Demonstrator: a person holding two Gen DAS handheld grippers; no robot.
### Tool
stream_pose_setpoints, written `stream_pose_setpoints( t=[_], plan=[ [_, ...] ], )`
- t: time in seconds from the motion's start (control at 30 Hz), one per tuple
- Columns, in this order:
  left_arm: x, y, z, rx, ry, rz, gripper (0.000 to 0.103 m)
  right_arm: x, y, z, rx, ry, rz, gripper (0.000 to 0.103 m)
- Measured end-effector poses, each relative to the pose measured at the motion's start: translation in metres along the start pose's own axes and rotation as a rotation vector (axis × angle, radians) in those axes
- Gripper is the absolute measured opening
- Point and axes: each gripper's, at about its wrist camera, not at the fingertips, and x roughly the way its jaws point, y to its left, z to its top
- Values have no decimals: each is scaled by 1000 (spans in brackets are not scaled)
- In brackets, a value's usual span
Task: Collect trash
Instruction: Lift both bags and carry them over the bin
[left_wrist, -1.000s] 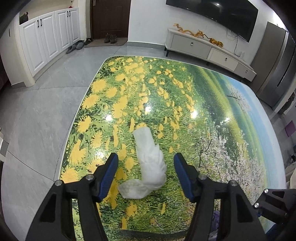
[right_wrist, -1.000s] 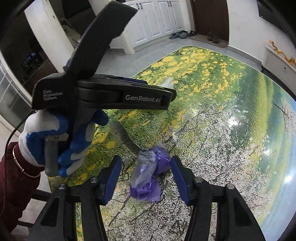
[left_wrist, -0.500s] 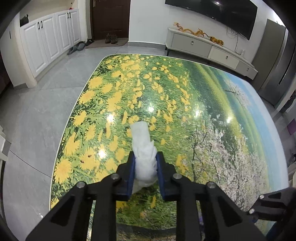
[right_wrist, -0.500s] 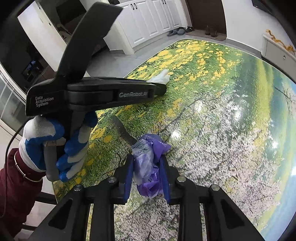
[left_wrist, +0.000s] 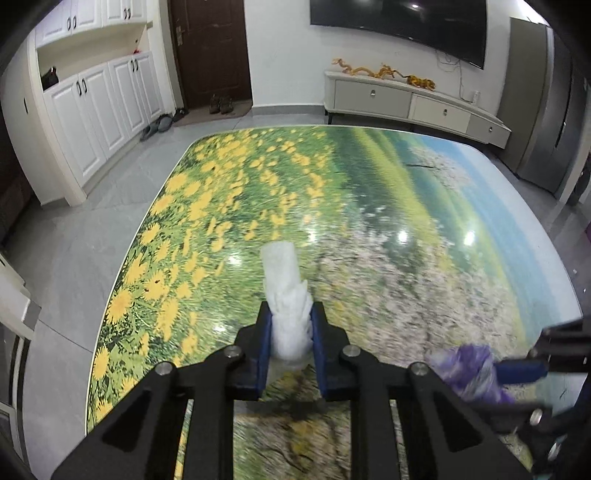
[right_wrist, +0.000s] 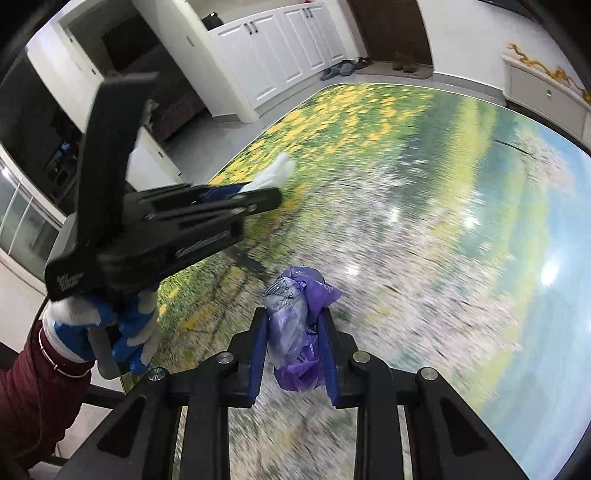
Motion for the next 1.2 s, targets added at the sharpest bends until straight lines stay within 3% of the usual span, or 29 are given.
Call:
stream_pose_setpoints(
  t=[0.27, 0.43, 0.57, 0.93, 1.2],
  plan=[
    [-25, -38, -8, 71, -63, 8, 19, -39, -21, -10, 46, -68, -37, 25],
    [-46, -56, -11, 90, -156, -13, 19, -66, -30, -19, 70, -114, -54, 25],
    [-53, -71, -8, 96, -142, -57, 19, -90, -37, -29, 77, -149, -74, 25],
    [-86, -134, 6, 171, -195, -26, 19, -146, -56, -50, 100, -256, -108, 25],
    [-104, -200, 30, 273, -243, -58, 19, -213, -99, -78, 181, -377, -183, 25]
  ],
)
